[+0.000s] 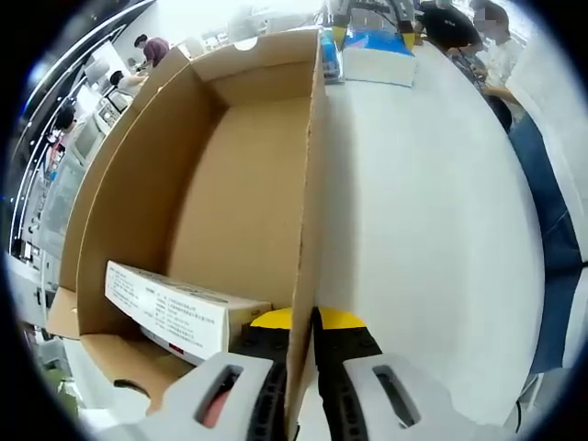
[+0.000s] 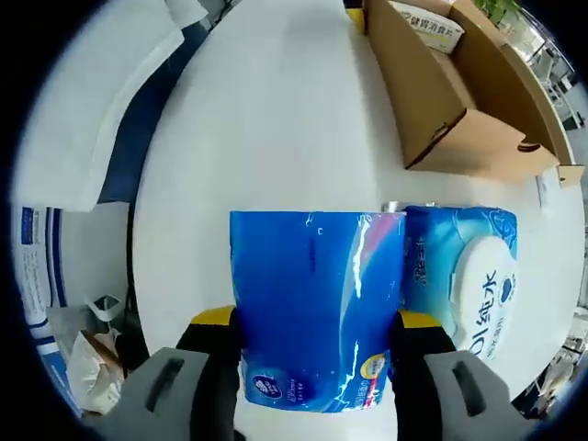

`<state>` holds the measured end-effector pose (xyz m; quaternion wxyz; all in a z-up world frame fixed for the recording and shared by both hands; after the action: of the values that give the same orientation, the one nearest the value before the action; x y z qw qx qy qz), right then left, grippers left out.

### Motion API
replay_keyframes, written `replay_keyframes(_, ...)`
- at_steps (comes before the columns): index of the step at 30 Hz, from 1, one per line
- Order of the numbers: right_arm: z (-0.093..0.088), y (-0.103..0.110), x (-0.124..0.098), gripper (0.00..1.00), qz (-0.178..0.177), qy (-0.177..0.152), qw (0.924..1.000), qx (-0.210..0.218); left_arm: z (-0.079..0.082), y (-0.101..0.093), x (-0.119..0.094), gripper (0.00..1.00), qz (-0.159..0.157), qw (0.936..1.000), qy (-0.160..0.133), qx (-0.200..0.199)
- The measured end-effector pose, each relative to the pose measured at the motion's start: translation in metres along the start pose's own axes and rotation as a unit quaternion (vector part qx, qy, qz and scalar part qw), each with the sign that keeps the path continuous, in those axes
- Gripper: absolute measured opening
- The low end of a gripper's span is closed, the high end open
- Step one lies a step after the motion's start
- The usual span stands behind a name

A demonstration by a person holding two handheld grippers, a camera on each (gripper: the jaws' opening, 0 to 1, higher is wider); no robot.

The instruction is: Operate the shoe box by opening the lid, removing the specified soft item, and placing it in the target area until the item is outside and the box remains undamaged.

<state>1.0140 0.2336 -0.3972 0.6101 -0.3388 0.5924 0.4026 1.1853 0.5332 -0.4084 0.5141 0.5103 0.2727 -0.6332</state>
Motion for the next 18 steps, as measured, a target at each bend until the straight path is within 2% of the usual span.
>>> replay_keyframes(18,0.002,-0.0007,-0.0017,0.68,-0.009,-0.004,0.9998,-0.02,-0.0022,-0.0001,0.0035,0.05,-0.001,1.0,0.001,-0.004)
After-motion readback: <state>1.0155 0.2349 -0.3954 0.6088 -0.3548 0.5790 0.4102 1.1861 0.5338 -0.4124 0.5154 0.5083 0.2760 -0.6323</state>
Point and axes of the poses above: the point that each gripper's makers call its tool centre point, and the gripper's own axes: x roughly forward along the fingers, y roughly to its left, z roughly out of its top, the point moved 2 cm from there along -x, roughly backward along the fingers, and after that the axes turned 10 degrees about x, right-handed, at the moved point
